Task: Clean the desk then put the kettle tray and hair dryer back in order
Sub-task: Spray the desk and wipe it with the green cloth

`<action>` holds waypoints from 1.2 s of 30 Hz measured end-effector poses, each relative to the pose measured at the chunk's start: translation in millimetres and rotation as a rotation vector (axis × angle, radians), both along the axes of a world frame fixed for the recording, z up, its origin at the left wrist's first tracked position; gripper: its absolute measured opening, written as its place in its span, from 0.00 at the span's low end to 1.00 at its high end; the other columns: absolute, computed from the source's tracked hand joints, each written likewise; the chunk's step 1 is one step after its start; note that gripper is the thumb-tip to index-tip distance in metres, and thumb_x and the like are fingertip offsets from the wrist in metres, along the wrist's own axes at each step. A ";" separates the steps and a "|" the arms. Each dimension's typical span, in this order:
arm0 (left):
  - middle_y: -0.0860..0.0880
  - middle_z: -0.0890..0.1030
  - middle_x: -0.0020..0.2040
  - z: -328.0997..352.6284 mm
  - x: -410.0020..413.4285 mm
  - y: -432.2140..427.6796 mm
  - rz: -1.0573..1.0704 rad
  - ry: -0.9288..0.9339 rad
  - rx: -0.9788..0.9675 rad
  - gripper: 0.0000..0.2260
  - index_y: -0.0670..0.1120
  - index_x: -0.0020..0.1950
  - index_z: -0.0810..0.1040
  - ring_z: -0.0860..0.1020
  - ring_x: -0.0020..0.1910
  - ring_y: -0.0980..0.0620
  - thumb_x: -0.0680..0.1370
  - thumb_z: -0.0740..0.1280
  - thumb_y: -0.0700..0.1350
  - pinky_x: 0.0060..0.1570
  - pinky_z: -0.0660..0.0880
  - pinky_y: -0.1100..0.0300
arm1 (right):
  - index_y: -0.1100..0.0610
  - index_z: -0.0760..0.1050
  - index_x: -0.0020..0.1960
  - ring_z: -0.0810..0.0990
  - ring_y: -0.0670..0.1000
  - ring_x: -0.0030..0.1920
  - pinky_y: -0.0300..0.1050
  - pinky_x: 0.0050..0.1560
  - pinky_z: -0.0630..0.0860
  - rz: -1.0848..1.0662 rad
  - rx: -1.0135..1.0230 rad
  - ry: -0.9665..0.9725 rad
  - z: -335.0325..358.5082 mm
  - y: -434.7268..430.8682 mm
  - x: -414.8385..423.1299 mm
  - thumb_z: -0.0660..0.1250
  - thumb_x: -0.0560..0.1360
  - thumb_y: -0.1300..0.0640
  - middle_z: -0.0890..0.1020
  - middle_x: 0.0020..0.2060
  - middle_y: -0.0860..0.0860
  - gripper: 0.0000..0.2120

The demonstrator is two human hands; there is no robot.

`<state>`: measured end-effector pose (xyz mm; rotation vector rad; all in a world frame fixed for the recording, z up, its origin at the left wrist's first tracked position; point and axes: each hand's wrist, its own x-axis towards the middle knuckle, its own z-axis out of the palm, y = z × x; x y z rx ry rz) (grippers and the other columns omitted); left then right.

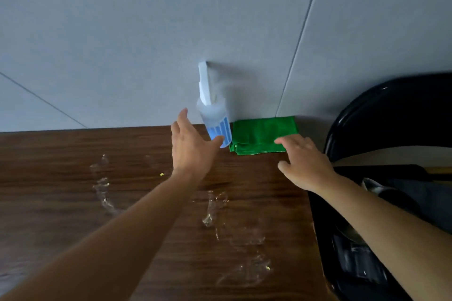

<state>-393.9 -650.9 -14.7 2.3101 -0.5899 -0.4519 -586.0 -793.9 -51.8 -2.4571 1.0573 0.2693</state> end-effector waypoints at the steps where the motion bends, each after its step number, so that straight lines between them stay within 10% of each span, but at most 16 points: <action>1: 0.46 0.66 0.74 -2.2 11.7 -4.5 0.004 0.005 -0.049 0.45 0.49 0.79 0.54 0.66 0.73 0.46 0.70 0.78 0.51 0.72 0.67 0.44 | 0.46 0.61 0.77 0.62 0.55 0.75 0.57 0.64 0.72 0.015 -0.035 0.009 -5.3 -1.6 13.5 0.62 0.78 0.51 0.65 0.76 0.49 0.28; 12: 0.55 0.76 0.57 -26.0 46.8 -33.1 -0.228 0.058 -0.254 0.39 0.57 0.70 0.64 0.75 0.59 0.47 0.65 0.81 0.51 0.57 0.77 0.47 | 0.34 0.37 0.79 0.37 0.67 0.80 0.66 0.79 0.45 0.086 -0.087 0.246 -72.0 3.6 69.0 0.52 0.78 0.30 0.35 0.81 0.55 0.36; 24: 0.67 0.74 0.52 0.1 47.2 -1.5 -0.275 0.045 -0.356 0.42 0.63 0.70 0.62 0.76 0.53 0.57 0.64 0.82 0.46 0.53 0.80 0.51 | 0.32 0.35 0.78 0.35 0.65 0.80 0.64 0.79 0.45 0.123 -0.108 0.241 -73.2 3.1 58.8 0.57 0.77 0.31 0.33 0.80 0.53 0.39; 36: 0.55 0.80 0.51 57.8 17.1 81.5 -0.538 0.359 -0.445 0.36 0.57 0.67 0.72 0.81 0.50 0.50 0.62 0.83 0.46 0.46 0.80 0.60 | 0.31 0.35 0.78 0.33 0.63 0.80 0.63 0.79 0.44 0.080 -0.036 0.268 -65.0 40.2 28.4 0.56 0.77 0.31 0.30 0.80 0.51 0.39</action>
